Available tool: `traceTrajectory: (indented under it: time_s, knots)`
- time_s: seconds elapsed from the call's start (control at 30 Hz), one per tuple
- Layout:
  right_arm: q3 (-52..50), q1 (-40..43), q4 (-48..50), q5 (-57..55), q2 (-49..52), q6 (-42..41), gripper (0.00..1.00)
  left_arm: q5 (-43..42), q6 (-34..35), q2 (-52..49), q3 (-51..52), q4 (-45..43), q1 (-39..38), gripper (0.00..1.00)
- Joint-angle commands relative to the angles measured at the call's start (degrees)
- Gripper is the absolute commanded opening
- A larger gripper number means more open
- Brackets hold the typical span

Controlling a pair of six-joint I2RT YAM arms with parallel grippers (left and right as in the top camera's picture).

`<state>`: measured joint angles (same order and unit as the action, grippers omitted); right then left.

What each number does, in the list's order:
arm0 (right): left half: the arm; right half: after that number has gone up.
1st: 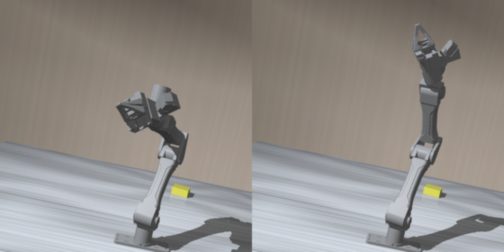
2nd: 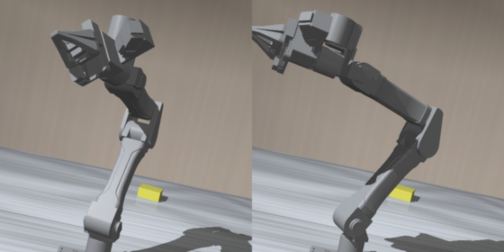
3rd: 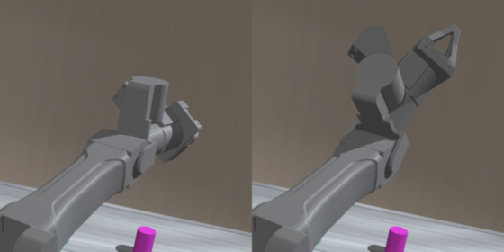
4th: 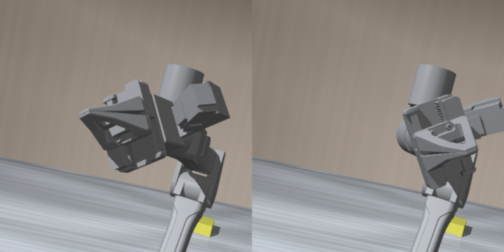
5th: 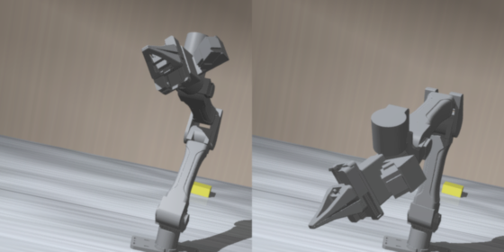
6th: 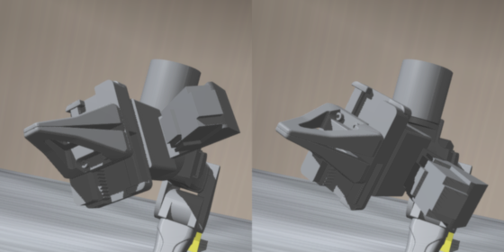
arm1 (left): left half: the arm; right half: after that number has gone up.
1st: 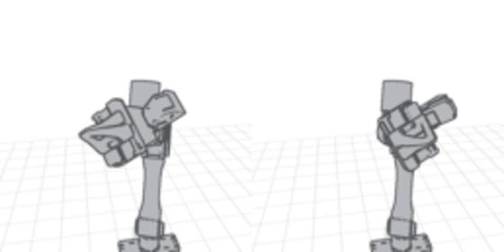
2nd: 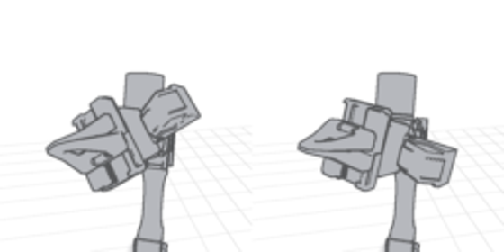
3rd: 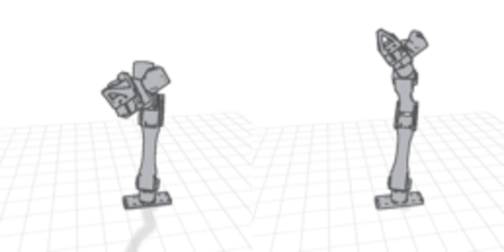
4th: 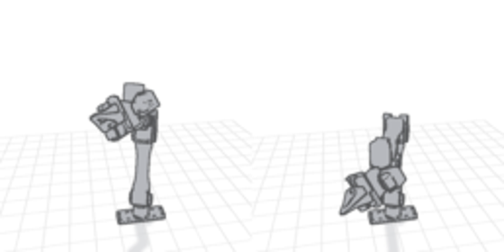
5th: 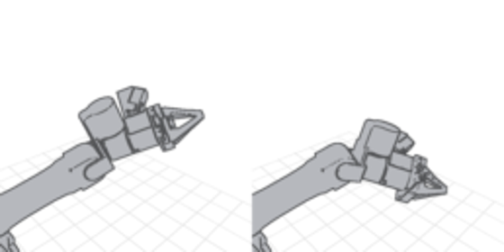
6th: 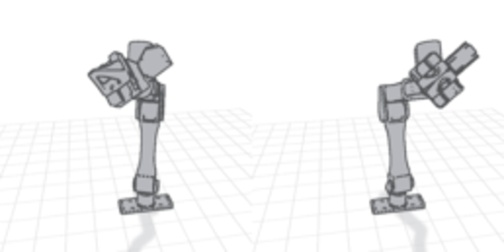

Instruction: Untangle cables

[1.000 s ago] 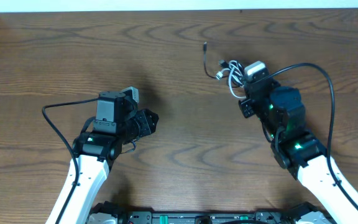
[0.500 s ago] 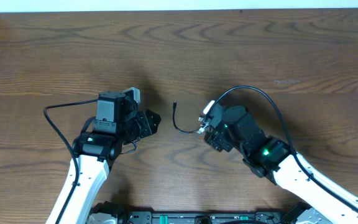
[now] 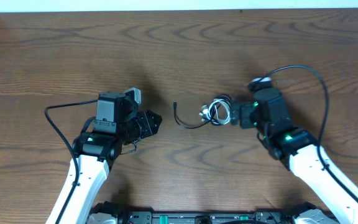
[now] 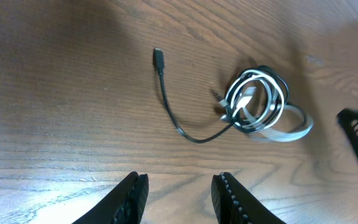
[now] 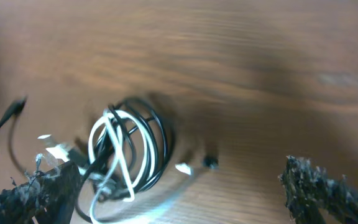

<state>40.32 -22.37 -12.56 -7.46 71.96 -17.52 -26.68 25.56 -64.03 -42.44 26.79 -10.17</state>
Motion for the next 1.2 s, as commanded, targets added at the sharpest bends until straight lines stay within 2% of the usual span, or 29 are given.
traceTrajectory:
  time_s: [0.0,0.33,0.43,0.63,0.8,0.93,1.03,1.1,1.17]
  knots:
    - [0.2,3.7,-0.3,3.0,-0.2,-6.7,0.96,-0.4,0.2,-0.3,-0.1,0.2,0.1,0.38]
    - [0.2,5.4,-0.9,14.7,2.0,-6.7,0.86,-0.3,0.2,-0.3,-0.1,0.2,0.1,0.39]
    - [0.2,5.4,2.0,13.5,4.2,-6.1,0.78,-0.3,0.2,-0.3,0.0,0.2,0.1,0.38]
    - [0.2,5.4,13.4,14.6,14.1,11.6,0.81,-0.3,0.2,-0.3,0.0,0.2,0.1,0.39]
    - [0.2,5.4,20.9,22.6,22.9,15.1,0.82,-0.3,0.2,-0.3,0.0,1.1,0.1,0.39]
    - [0.2,5.4,24.1,26.3,27.1,15.0,0.78,-0.3,0.2,-0.3,0.0,1.5,0.1,0.39]
    - [0.2,5.4,25.4,29.4,28.7,15.0,0.62,-0.3,0.2,-0.3,0.0,1.5,0.1,0.38]
    - [0.2,5.4,25.3,31.9,28.7,15.0,0.38,-0.3,0.2,-0.3,0.0,1.5,0.1,0.38]
    - [0.2,5.4,25.2,35.6,28.7,15.0,0.18,-0.3,0.2,-0.3,0.0,1.5,0.1,0.39]
